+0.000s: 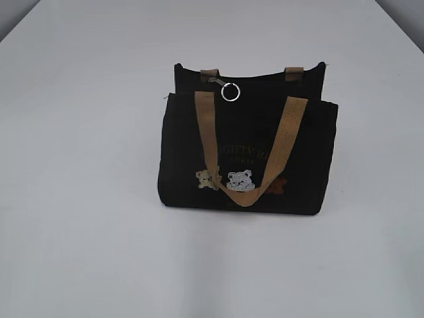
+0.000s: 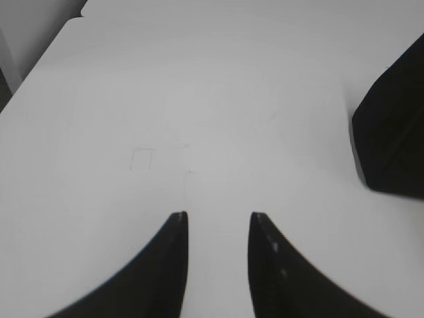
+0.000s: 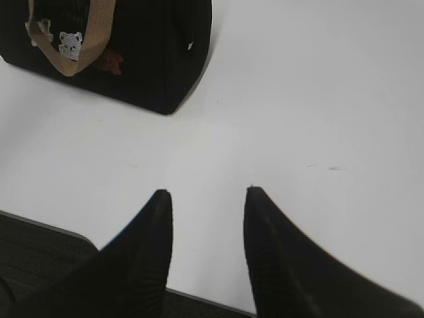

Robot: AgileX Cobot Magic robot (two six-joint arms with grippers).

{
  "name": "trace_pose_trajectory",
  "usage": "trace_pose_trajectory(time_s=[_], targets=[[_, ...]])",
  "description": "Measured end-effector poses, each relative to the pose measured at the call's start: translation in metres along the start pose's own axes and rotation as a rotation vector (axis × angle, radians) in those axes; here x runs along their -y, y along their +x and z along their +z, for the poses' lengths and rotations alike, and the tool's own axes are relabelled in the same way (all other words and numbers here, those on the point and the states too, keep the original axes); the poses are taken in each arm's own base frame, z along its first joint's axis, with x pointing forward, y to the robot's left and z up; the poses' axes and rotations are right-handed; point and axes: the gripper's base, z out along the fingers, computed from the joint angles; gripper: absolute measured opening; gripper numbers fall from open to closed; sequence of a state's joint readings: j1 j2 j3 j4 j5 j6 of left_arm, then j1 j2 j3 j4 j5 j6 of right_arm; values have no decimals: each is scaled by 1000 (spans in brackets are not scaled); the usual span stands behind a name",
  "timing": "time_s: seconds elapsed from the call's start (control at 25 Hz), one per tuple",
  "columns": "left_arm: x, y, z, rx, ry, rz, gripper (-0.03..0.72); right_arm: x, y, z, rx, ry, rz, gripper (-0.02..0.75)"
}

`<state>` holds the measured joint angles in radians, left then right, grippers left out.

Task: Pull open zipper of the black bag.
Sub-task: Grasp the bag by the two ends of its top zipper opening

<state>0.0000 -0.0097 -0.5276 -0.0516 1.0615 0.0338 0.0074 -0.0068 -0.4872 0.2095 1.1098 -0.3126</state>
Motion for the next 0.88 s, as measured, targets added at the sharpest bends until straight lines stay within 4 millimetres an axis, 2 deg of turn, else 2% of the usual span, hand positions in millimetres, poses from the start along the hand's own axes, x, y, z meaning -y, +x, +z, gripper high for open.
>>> trace_pose_trajectory(time_s=[0.76, 0.88], targets=[[0, 0, 0, 0, 1, -1, 235, 0, 0, 0, 1, 0, 0, 292], [5, -1, 1, -2, 57, -10, 235, 0, 0, 0, 1, 0, 0, 292]])
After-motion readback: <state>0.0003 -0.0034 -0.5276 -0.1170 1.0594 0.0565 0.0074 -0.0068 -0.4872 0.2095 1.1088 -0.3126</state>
